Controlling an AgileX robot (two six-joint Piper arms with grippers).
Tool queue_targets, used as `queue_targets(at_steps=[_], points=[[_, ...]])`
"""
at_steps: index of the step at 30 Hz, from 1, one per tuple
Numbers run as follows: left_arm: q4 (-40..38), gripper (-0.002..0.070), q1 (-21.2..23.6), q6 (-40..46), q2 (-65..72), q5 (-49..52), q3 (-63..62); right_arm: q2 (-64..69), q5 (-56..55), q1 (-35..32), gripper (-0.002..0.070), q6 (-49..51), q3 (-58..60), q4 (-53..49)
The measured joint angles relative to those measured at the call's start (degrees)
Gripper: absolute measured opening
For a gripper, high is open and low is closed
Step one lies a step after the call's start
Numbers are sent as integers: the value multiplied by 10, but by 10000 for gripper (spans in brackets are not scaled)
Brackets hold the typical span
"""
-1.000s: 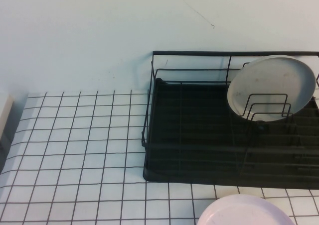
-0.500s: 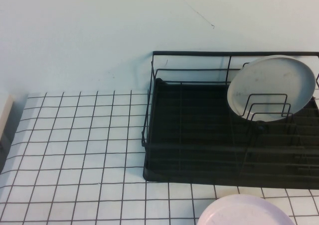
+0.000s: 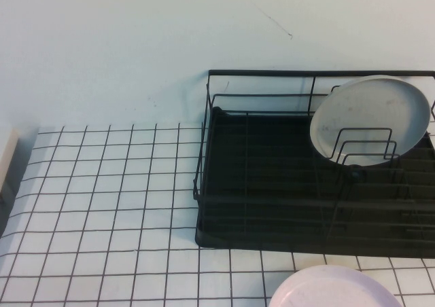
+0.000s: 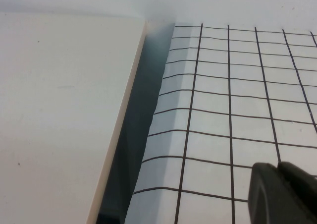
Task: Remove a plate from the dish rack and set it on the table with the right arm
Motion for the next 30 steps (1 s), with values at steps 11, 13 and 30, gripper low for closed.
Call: queue_targets(at_steps=[11, 13, 30], points=[[0, -3, 0, 0, 0, 0, 0, -45, -137, 0, 0, 23, 79, -58], [0, -3, 0, 0, 0, 0, 0, -49, -160, 0, 0, 37, 105, -69], [0, -3, 0, 0, 0, 0, 0, -100, -171, 0, 0, 600, 336, -482]])
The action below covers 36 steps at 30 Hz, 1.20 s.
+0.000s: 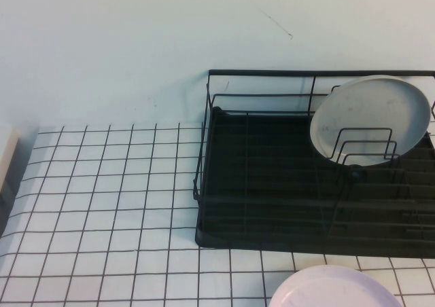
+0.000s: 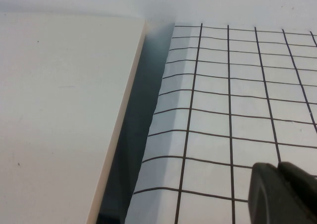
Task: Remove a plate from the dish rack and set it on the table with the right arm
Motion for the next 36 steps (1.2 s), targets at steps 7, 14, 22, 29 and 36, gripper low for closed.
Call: queue_targets(at_steps=[7, 14, 22, 29, 36], points=[[0, -3, 0, 0, 0, 0, 0, 0, 33, 0, 0, 1, -2, -5], [0, -3, 0, 0, 0, 0, 0, 0, 37, 0, 0, 1, -2, -5], [0, -3, 0, 0, 0, 0, 0, 0, 38, 0, 0, 1, -3, -5], [0, -3, 0, 0, 0, 0, 0, 0, 39, 0, -1, 1, -3, -5], [0, -3, 0, 0, 0, 0, 0, 0, 39, 0, -1, 1, -3, -5]])
